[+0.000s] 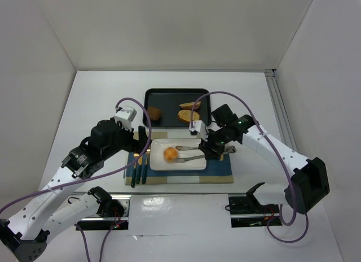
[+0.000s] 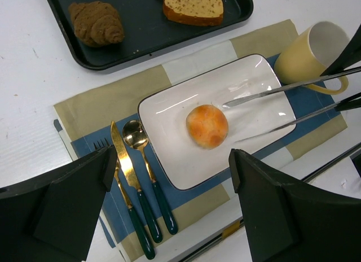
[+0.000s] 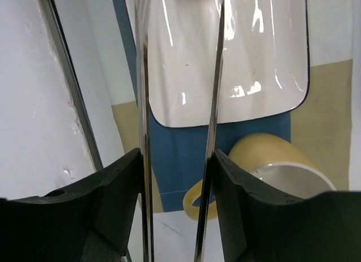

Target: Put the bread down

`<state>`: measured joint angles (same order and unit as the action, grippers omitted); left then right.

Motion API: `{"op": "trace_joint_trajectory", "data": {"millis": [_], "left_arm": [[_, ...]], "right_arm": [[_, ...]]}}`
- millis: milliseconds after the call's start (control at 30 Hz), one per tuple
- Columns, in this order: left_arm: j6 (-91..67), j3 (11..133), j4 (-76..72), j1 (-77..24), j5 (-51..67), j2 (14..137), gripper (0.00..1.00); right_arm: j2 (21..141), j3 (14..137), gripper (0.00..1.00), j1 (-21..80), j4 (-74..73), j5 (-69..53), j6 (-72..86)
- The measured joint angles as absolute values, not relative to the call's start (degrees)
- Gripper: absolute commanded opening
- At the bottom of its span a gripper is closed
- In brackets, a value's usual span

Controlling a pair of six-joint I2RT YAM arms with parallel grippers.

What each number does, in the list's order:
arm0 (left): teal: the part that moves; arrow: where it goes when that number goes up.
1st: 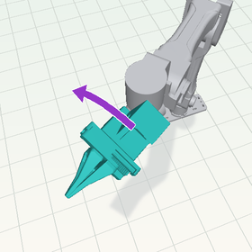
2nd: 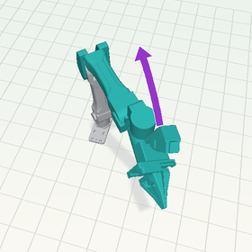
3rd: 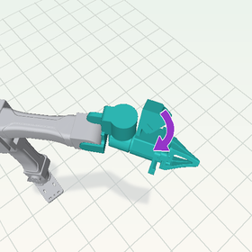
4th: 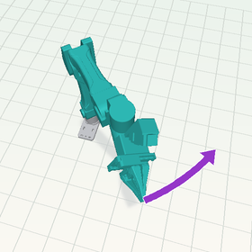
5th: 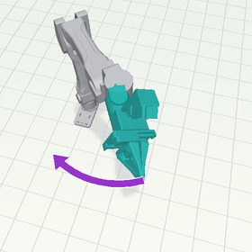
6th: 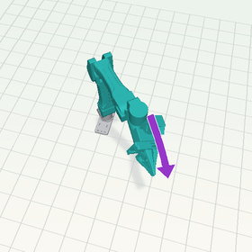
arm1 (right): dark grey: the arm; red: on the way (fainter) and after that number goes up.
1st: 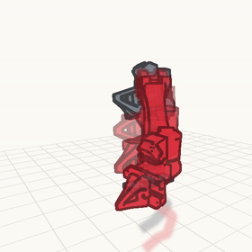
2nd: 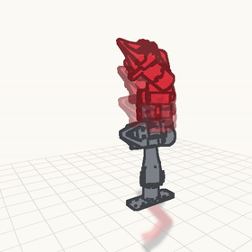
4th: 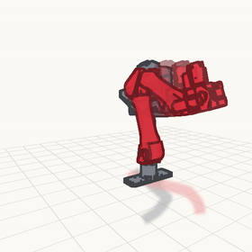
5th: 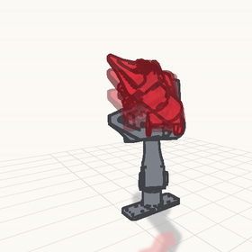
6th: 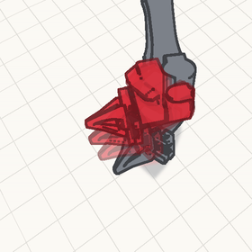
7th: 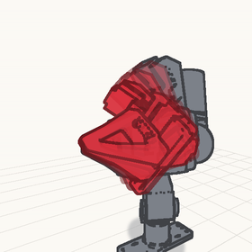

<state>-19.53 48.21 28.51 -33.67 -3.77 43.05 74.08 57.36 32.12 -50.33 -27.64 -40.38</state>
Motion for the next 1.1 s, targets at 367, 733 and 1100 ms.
{"op": "trace_joint_trajectory", "data": {"millis": [367, 733, 1100], "left_arm": [[-19.5, 48.2, 28.5, -33.7, -3.8, 43.0, 1.00], [-19.5, 48.2, 28.5, -33.6, -3.8, 43.0, 1.00], [-19.5, 48.2, 28.5, -33.6, -3.8, 43.0, 1.00]], "right_arm": [[70.3, 59.1, 0.59, 30.5, -50.3, -26.2, -40.4], [73.2, 65.3, 0.55, 17.1, -42.9, -26.7, -41.6], [89.7, 67.1, 0.54, 16.2, -32.8, -25.5, -39.9]]}}
